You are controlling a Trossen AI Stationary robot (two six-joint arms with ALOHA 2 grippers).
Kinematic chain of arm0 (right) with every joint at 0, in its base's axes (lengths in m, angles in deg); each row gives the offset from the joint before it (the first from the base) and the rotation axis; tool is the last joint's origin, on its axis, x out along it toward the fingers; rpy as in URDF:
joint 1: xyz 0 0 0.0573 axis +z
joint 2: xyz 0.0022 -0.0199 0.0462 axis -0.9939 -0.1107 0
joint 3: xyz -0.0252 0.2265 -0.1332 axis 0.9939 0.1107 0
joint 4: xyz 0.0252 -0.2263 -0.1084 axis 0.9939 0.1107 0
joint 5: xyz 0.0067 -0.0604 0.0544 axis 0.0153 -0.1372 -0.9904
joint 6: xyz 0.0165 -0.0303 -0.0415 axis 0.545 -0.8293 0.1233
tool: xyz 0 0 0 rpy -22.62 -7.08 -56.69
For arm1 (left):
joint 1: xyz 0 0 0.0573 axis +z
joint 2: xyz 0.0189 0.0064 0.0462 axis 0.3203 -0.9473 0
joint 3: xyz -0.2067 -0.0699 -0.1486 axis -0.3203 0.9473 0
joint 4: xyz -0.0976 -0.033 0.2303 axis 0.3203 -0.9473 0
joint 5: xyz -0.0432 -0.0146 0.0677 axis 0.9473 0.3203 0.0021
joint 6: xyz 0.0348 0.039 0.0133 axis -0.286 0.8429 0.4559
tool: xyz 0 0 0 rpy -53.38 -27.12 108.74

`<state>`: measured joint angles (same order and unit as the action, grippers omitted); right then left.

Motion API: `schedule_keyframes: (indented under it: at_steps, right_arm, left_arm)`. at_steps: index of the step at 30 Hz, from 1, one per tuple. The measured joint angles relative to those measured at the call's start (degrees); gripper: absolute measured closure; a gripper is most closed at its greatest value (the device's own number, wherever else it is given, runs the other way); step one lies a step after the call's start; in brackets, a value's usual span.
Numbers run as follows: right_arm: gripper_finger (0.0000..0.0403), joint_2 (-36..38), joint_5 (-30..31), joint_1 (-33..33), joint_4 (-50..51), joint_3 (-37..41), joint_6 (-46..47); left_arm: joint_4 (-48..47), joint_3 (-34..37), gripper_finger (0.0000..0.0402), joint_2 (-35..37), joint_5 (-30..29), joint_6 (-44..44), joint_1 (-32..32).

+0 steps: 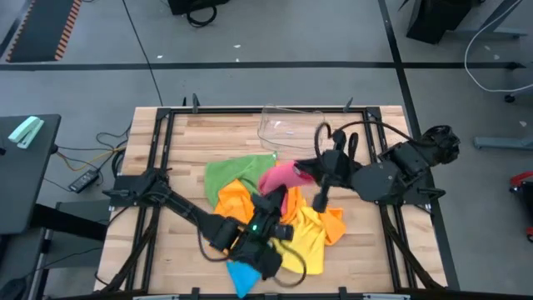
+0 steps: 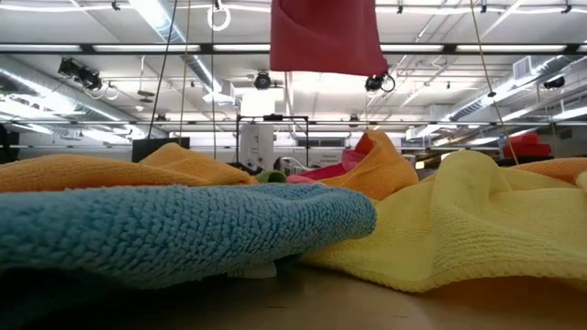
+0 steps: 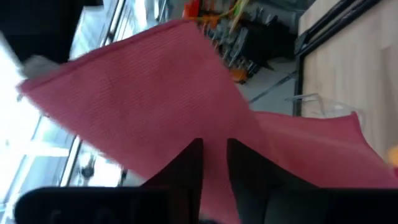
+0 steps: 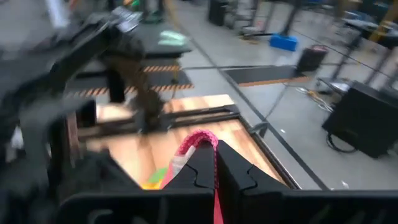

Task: Fold microfiber towels
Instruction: Fold the pink microfiber cloth

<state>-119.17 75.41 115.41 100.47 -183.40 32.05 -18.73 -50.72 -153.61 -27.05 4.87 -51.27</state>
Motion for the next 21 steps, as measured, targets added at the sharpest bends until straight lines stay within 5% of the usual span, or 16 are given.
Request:
schedule_keyframes:
  at_steps: [8, 12, 21]
  right_arm:
    - [0.0399, 0.6, -26.4, 3.9, 16.4, 0.0, -6.1]
    - [0.0399, -1.4, -28.4, 4.5, 27.2, 0.0, 3.9]
    - [0.0399, -3.7, -37.7, 7.5, 36.5, 0.1, 23.0]
  left_arm:
    - [0.0, -2.2, 0.0346, 0.2, 8.0, 4.0, -6.8]
    - [0.1, -2.7, 0.0344, 0.2, 13.2, 4.1, -9.0]
    - [-0.5, -2.7, 0.035, 0.2, 13.6, 2.6, -9.3]
